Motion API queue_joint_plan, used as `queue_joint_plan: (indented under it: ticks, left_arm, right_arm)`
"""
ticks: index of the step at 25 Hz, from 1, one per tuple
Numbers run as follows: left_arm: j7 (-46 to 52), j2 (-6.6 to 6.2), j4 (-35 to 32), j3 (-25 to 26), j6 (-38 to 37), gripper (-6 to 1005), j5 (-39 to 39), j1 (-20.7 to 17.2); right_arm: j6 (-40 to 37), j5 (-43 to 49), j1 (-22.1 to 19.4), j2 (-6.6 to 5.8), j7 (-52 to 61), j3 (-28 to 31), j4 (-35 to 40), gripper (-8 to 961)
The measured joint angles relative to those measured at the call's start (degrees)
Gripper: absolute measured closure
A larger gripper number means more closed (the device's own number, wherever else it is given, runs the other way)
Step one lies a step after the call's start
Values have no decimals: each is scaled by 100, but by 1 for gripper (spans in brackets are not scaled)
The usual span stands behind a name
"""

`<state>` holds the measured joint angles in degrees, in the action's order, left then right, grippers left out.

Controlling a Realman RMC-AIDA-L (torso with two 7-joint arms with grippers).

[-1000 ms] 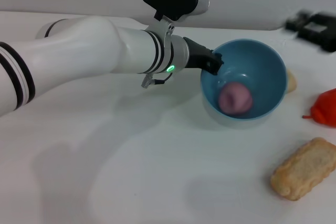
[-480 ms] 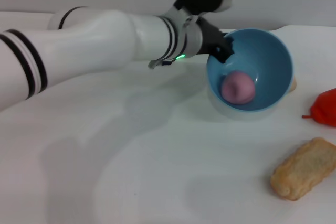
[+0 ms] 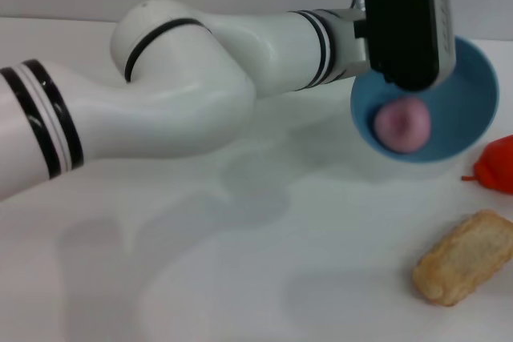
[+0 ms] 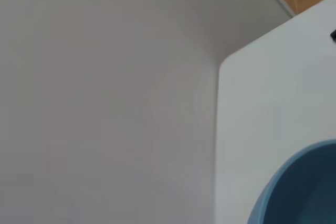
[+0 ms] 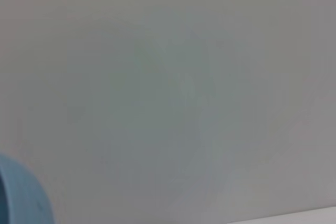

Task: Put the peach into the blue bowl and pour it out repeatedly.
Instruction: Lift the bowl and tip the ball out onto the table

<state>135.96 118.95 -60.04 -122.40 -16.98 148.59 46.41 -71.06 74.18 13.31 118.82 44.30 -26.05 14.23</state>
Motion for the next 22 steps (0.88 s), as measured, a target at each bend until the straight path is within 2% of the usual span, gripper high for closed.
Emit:
queue_joint_plan:
  ticks: [2, 6, 11, 14, 19, 22]
  left_arm:
    - [-11, 3, -245, -237, 255, 1000, 971, -117]
    - [-527, 7, -312, -471, 441, 1000, 1593, -157]
    - [-1766, 15, -598, -536, 738, 1000, 1660, -337]
    - [-2594, 15, -378, -691, 1517, 1000, 1672, -515]
    - [-3617, 15, -109, -874, 2252, 1000, 1680, -748]
    - [-3795, 14, 36, -893, 2549, 1000, 1674, -831]
  right_arm:
    - [10, 14, 23, -3, -3, -13, -46, 437]
    - [27, 14, 62, -3, -8, -15, -64, 437]
    - [80, 85, 175, -8, -10, -15, -76, 436]
    - [103, 88, 214, 2, -12, -15, -84, 436]
    - [109, 93, 240, 1, -14, -14, -106, 436]
    - [110, 95, 253, 0, -15, -14, -108, 436]
